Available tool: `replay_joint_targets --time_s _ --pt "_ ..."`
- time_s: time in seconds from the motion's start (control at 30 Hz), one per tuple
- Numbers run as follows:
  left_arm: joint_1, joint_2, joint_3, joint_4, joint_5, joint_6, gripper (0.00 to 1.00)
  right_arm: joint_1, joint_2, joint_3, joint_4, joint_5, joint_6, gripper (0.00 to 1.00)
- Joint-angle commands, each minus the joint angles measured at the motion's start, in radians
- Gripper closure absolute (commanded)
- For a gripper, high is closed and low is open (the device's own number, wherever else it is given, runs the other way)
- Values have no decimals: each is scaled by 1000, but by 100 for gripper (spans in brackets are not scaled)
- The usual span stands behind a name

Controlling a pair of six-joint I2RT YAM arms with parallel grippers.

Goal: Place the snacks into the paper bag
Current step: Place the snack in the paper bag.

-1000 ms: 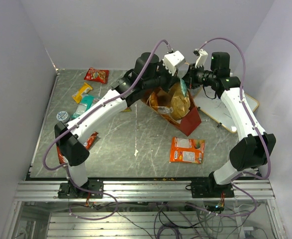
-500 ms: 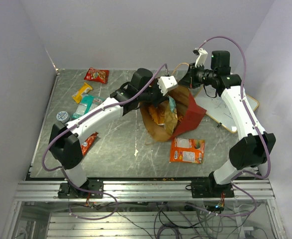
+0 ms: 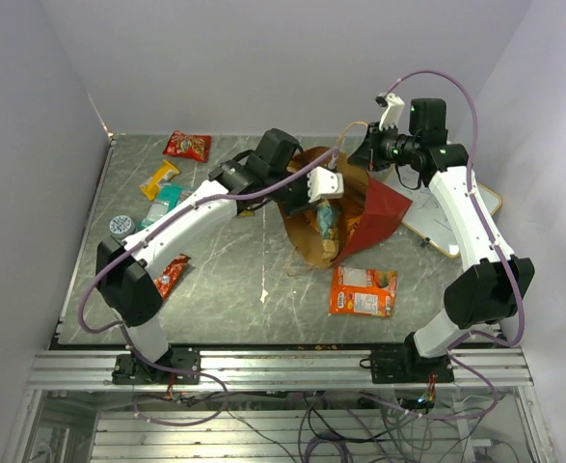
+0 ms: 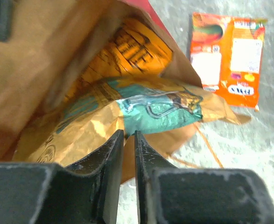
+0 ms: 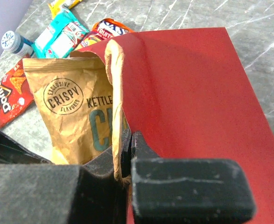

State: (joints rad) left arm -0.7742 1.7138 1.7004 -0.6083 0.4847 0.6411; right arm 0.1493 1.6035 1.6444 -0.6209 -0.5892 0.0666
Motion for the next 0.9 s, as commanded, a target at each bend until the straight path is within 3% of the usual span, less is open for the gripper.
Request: replay_joint_targets --time_s 0.0,0.3,0.43,0.53,0.67,0.87 --pt "-4 29 20 -161 19 142 71 -8 -8 48 37 -19 13 100" --pt "-46 4 -48 -83 -66 198 51 -9 12 72 30 -54 28 100" --pt "-49 -36 -68 -33 -107 142 42 -8 5 46 46 -55 36 100" --pt "-49 -97 -111 38 -171 32 38 -8 -1 21 62 -54 50 100" --pt "-19 -156 -171 95 -386 -240 35 -9 -13 4 85 -41 72 100" --pt "152 -221 -340 108 -200 -558 32 -8 -29 -18 140 2 105 100"
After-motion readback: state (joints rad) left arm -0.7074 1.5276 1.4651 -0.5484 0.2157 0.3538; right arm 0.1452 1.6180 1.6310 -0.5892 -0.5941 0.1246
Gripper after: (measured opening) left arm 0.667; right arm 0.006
